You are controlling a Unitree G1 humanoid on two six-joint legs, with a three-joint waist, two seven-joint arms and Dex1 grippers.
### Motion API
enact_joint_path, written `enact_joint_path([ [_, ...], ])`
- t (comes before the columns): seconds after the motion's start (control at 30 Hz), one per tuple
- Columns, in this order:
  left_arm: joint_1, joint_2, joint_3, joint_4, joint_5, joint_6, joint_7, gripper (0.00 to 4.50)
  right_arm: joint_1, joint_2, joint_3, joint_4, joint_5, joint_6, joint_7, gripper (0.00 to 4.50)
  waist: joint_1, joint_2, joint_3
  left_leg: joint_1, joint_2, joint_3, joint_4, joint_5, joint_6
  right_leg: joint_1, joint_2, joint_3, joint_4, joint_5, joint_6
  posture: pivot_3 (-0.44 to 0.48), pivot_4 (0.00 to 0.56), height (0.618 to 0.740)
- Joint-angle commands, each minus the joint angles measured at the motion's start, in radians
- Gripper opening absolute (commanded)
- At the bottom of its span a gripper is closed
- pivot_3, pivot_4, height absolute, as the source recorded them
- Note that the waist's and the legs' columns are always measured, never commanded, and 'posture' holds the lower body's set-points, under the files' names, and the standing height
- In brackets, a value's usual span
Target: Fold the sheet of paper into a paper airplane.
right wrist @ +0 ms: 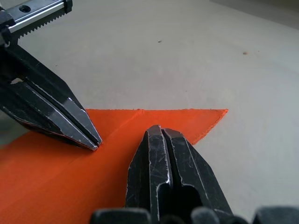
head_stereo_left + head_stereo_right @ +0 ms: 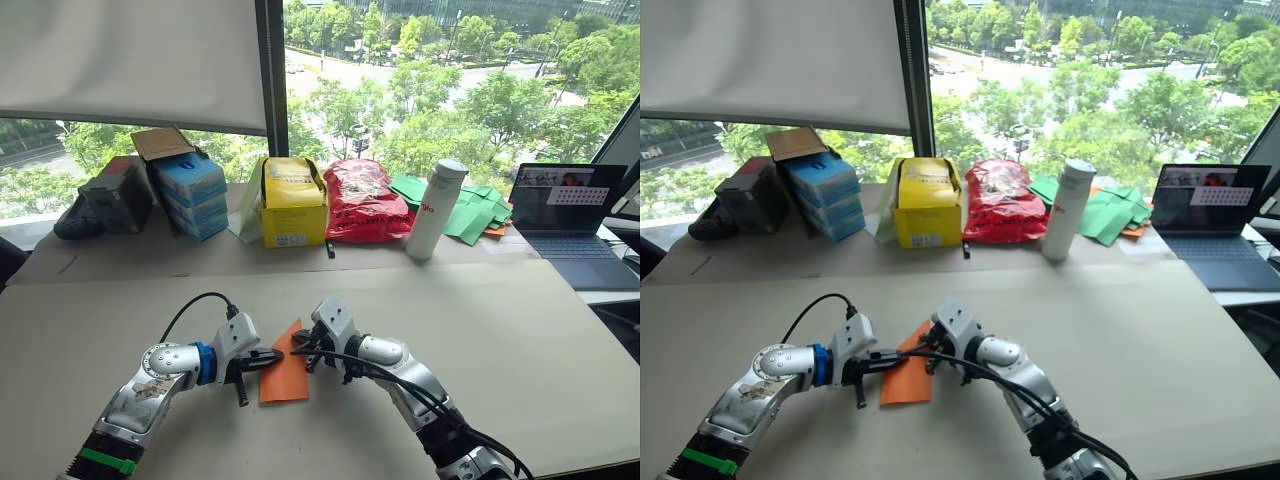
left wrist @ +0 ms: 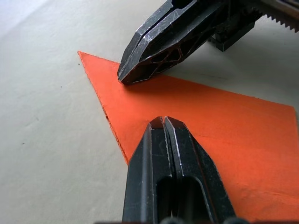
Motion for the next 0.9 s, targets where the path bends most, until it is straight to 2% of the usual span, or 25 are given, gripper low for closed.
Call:
enact_joint_path([
  [0.03, 0.019, 0.017, -0.028, 0.015, 0.033, 0.025, -0.004, 0.05, 0.042, -0.015, 0.035, -0.034, 0.0, 0.05, 0.022, 0.0, 0.0, 0.0, 0.0, 0.0, 0.0, 0.0, 0.0, 0.0, 0.0, 0.0, 0.0, 0.0, 0.0, 0.0, 0.0, 0.0, 0.15, 0.74],
  [0.37, 0.01, 0.021, -0.033, 0.023, 0.036, 0.024, -0.008, 0.05, 0.146, -0.103, 0.071, -0.216, 0.028, 0.152, 0.085, 0.0, 0.001, 0.0, 0.0, 0.0, 0.0, 0.0, 0.0, 0.0, 0.001, 0.0, 0.002, -0.001, -0.001, 0.0, 0.0, 0.0, 0.15, 0.74],
  [0.9, 0.005, 0.025, -0.039, 0.027, 0.04, 0.023, -0.008, 0.05, 0.19, -0.188, 0.117, -0.36, 0.064, 0.256, 0.118, 0.0, 0.002, 0.0, 0.0, 0.0, 0.0, 0.0, 0.0, -0.001, 0.001, 0.001, 0.0, -0.007, -0.002, 0.0, 0.0, 0.0, 0.15, 0.74],
])
